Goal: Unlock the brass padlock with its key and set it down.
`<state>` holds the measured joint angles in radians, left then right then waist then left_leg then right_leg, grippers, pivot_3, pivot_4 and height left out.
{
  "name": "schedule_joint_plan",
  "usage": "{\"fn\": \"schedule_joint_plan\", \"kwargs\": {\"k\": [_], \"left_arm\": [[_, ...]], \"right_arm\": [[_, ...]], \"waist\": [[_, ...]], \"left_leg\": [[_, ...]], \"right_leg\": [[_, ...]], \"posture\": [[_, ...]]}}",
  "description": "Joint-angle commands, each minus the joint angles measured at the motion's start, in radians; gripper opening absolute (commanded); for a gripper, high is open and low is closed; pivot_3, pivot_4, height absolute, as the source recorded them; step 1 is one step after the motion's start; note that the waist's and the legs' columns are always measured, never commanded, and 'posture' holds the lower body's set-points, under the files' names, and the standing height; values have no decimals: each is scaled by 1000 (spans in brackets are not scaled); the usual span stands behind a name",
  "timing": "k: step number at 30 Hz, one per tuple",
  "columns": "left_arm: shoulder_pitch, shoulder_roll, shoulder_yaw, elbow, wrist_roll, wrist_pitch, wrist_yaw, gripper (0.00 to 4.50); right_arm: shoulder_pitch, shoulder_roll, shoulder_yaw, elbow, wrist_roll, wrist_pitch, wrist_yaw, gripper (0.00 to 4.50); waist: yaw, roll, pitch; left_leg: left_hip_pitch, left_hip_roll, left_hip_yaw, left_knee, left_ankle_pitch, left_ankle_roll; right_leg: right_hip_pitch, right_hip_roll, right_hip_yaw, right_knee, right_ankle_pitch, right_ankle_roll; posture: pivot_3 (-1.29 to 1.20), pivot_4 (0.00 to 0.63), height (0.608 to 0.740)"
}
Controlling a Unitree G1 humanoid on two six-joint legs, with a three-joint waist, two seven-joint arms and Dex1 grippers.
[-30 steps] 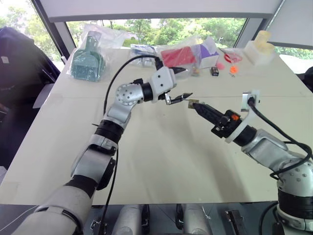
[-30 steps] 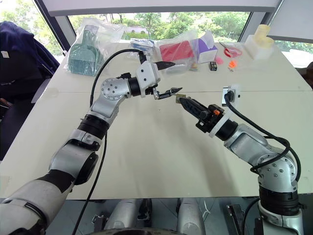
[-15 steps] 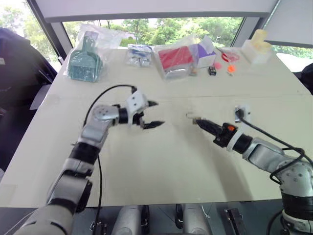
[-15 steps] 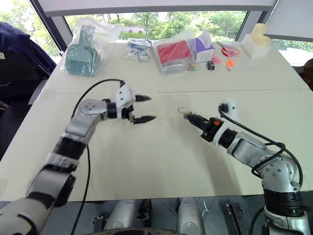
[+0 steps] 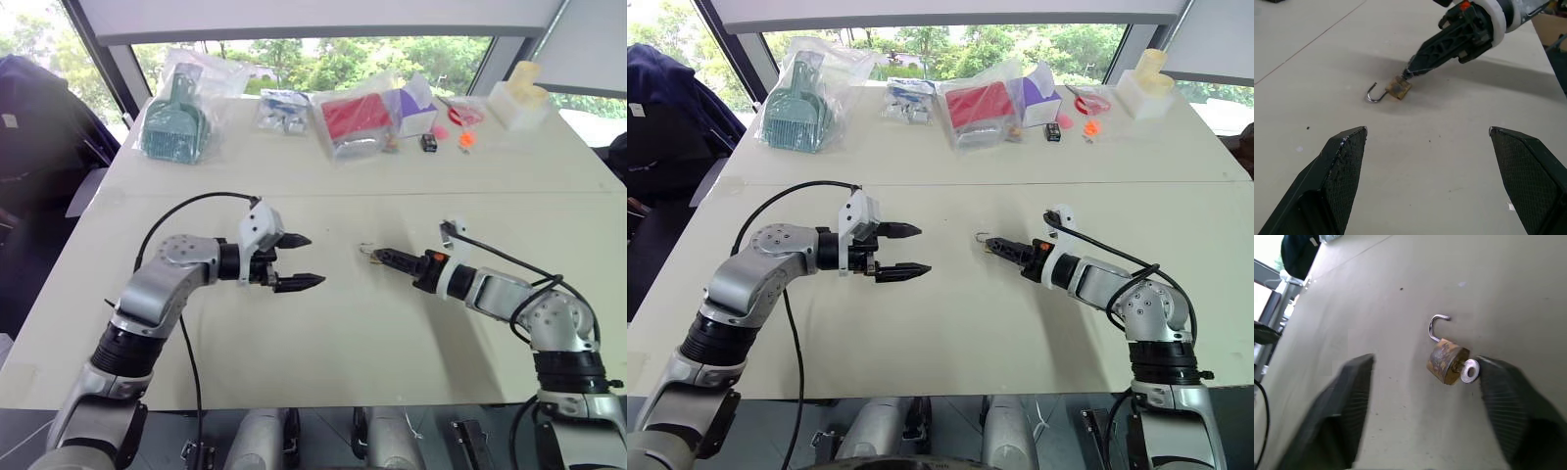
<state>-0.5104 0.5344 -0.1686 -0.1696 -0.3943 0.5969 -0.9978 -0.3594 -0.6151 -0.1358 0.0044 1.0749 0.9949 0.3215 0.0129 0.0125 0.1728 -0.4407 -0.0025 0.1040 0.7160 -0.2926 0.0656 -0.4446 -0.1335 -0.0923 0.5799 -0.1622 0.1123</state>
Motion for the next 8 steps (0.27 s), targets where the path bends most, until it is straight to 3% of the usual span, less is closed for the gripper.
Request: {"fn": "schedule_joint_plan", "kwargs": {"k": [1, 4, 8], "left_arm": [[-1, -21, 27, 9, 20, -38, 55, 4183], [16, -26, 35, 10, 15, -38, 77, 4183], [50, -24, 31, -7, 19, -29, 104, 4183]], "right_arm": [[74, -132, 2, -135, -177, -107, 98, 4472], [186, -217, -65, -238, -259, -181, 147, 4472], [318, -223, -168, -357, -288, -231, 164, 4472]], "waist": [[7, 0, 0], [1, 0, 0], [-2, 0, 0]], "left_leg": [[0, 0, 0, 0, 0, 0], [-1, -1, 0, 0, 0, 0], [0, 0, 0, 0, 0, 0]], "right_leg": [[0, 0, 0, 0, 0, 0], [0, -1, 0, -1, 0, 1], [0, 0, 0, -1, 1, 4]], "posture": [[0, 150, 735], [0, 150, 735], [0, 150, 735]]}}
